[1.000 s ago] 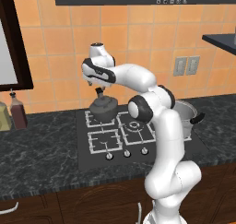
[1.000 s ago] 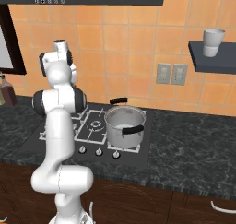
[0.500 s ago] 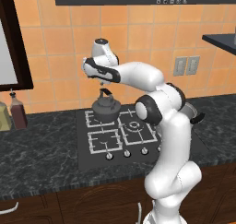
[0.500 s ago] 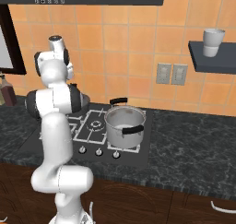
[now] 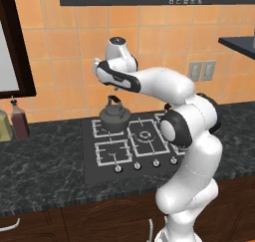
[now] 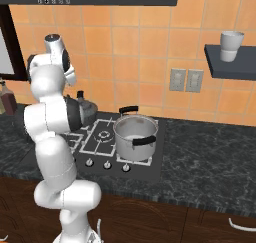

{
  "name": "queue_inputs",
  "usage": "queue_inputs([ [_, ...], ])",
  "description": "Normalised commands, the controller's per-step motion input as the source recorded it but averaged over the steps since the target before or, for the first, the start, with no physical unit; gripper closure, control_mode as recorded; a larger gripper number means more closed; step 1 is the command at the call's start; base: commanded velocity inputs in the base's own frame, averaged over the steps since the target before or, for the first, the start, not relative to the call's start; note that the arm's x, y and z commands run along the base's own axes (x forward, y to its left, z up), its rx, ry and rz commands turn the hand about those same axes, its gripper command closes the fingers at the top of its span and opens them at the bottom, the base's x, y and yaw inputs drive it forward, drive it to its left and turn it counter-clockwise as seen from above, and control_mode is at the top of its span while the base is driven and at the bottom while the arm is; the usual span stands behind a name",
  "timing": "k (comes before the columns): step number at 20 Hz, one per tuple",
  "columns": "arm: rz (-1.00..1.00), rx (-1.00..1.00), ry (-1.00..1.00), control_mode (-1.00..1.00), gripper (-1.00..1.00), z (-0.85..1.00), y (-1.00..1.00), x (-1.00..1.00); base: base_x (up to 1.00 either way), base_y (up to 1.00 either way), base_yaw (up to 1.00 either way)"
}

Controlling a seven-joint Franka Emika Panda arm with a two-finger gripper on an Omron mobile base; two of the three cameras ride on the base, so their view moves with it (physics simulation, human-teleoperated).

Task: Pick the kettle from the counter and place it on a stove burner. Then turn the burner on.

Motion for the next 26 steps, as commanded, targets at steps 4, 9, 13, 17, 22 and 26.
queue_inputs([
  [4, 0.0, 0.0, 0.0, -1.0, -1.0, 0.0, -0.42, -0.91, 0.0, 0.0, 0.0],
  [9, 0.07, -0.04, 0.09, -1.0, -1.0, 0.0, -0.28, -0.63, 0.0, 0.0, 0.0],
  [13, 0.29, -0.2, 0.29, -1.0, -1.0, 0.01, 0.0, -0.42, 0.0, 0.0, 0.0],
  [17, 0.38, -0.29, 0.34, -1.0, -1.0, 0.05, 0.0, -0.35, 0.0, 0.0, 0.0],
  [22, 0.26, -0.21, 0.12, -1.0, -1.0, -0.02, 0.0, -0.32, 0.0, 0.0, 0.0],
  [26, 0.17, 0.02, -0.08, -1.0, -1.0, -0.84, -0.27, -0.47, 0.0, 0.0, 0.0],
])
